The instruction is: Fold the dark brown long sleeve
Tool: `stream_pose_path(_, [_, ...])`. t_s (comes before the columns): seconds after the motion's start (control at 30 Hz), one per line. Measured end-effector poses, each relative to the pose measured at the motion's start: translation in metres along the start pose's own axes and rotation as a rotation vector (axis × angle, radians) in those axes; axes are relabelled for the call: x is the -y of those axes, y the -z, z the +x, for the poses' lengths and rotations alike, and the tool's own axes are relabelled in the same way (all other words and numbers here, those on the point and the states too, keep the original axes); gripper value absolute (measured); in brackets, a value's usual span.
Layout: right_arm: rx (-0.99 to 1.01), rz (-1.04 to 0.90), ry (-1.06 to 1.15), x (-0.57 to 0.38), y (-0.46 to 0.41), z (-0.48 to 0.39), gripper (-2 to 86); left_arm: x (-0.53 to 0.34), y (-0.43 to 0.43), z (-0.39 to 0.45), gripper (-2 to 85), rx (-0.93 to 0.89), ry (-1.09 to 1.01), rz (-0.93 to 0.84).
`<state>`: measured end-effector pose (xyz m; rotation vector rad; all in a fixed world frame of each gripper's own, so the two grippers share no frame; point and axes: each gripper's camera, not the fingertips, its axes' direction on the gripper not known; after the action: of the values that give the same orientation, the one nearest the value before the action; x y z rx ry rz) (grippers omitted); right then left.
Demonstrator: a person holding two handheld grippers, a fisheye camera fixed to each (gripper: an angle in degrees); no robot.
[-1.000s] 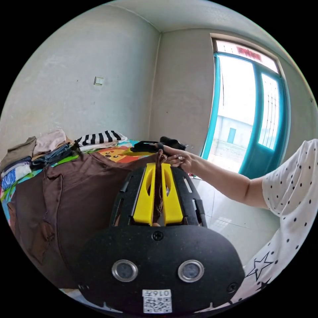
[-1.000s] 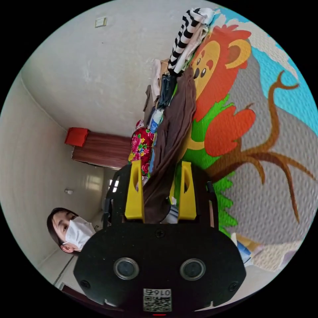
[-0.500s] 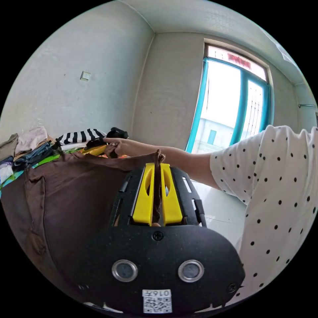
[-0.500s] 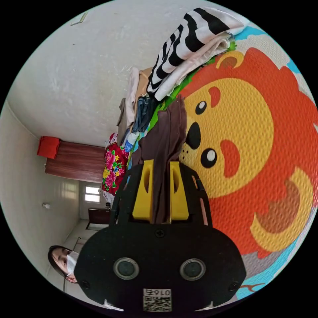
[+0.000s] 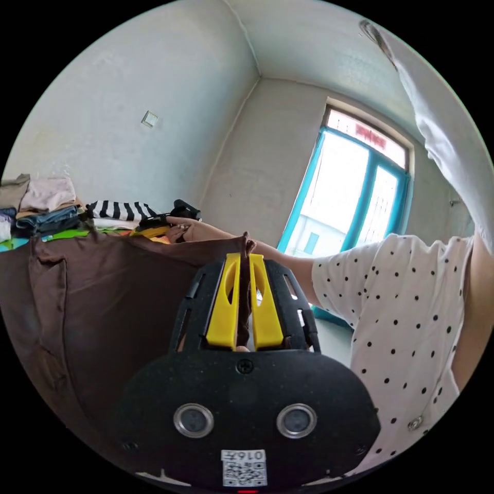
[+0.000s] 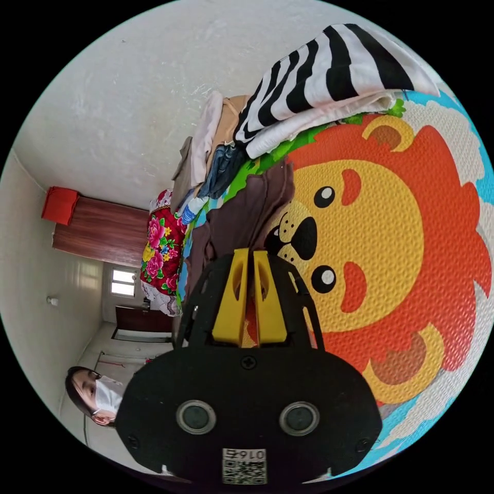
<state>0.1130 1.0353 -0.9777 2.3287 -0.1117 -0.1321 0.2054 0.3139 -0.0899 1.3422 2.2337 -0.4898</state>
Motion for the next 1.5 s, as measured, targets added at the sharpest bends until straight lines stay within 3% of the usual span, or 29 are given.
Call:
stream_pose_path(0.13, [0.026, 0.022, 0.016, 0.029, 0.054, -0.055, 0.8, 0.017, 0.023, -0.007, -0.7, -0.063, 0.013, -0.003])
stream_pose_path(0.33, [-0.130, -0.017, -0.011, 0.079, 0.104, -0.141, 0.5, 0.038, 0.047, -0.017, -0.7, -0.067, 0.064, -0.091])
stream_pose_path(0.5, [-0.132, 0.020, 0.034, 0.124, 0.140, -0.244, 0.9, 0.067, 0.154, -0.044, -0.7, -0.037, 0.106, 0.064])
stream_pose_path(0.63, [-0.134, -0.002, 0.176, 0.180, 0.146, -0.386, 1.0, 0.073, 0.262, -0.067, -0.7, 0.041, 0.160, 0.219])
stream_pose_path(0.8, [-0.175, -0.129, 0.377, 0.251, 0.081, -0.579, 0.9, 0.056, 0.421, -0.083, -0.8, 0.350, 0.213, 0.403])
stream_pose_path(0.9, [-0.205, -0.252, 0.441, 0.293, 0.001, -0.682, 0.8, 0.032, 0.491, -0.098, -0.8, 0.589, 0.301, 0.401])
stream_pose_path(1.0, [-0.284, -0.391, 0.475, 0.324, -0.100, -0.755, 0.6, 0.006, 0.535, -0.138, -0.8, 0.680, 0.508, 0.315])
stream_pose_path(1.13, [-0.456, -0.573, 0.431, 0.340, -0.212, -0.803, 0.7, 0.001, 0.545, -0.162, -0.8, 0.686, 0.522, 0.162])
stream_pose_path(1.33, [-0.443, -0.554, 0.446, 0.369, -0.180, -0.901, 2.8, 0.012, 0.570, -0.179, -0.6, 0.694, 0.499, 0.209])
stream_pose_path(1.5, [-0.448, -0.621, 0.546, 0.375, -0.165, -0.987, 9.7, 0.009, 0.595, -0.194, 0.3, 0.733, 0.631, 0.273])
